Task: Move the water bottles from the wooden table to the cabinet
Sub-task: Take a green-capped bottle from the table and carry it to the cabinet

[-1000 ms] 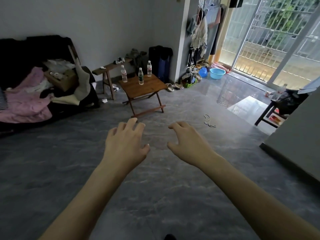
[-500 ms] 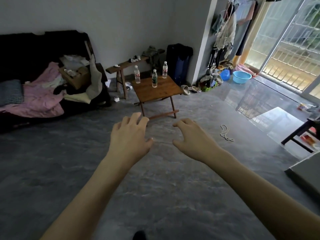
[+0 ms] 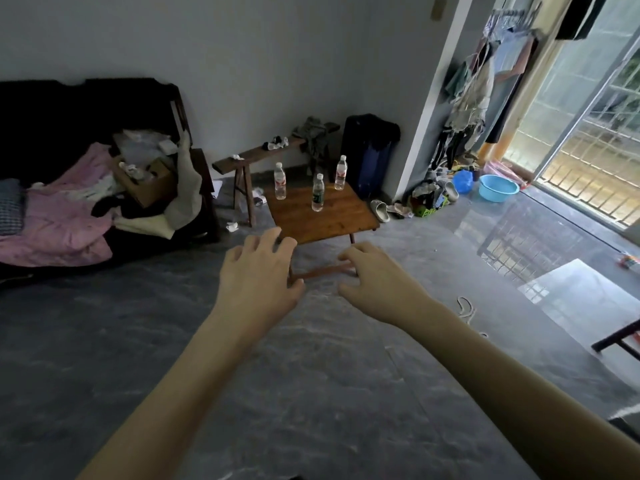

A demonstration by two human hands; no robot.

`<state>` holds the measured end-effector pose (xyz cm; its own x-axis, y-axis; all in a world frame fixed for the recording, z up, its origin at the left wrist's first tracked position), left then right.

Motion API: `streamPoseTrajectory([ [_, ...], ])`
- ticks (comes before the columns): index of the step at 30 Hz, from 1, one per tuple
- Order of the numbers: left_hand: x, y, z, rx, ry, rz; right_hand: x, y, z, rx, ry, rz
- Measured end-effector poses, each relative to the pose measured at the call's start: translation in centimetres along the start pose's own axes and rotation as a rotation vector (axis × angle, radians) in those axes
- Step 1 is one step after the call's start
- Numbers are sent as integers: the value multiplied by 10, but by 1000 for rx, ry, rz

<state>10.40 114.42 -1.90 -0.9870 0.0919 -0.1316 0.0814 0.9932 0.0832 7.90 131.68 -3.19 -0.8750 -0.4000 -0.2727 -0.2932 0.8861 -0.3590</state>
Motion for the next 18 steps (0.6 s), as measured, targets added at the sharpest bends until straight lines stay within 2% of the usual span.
streamPoseTrajectory([
  [10,140,17,-12,-12,-57,90,92,70,-48,60,53,90],
  [18,267,60,-12,5,-104,118,176,161,-90,99,48,115],
])
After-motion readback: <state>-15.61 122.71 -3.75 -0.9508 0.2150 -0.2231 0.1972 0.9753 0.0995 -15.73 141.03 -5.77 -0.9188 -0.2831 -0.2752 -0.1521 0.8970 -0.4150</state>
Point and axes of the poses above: each hand's wrist, its own x-axis towards the middle knuckle, its own z-axis out of the palm, y = z × x, the point moved 6 cm from there along x, towards the middle knuckle, and after that the axes turned 15 degrees about -y, right-handed, at the moved point
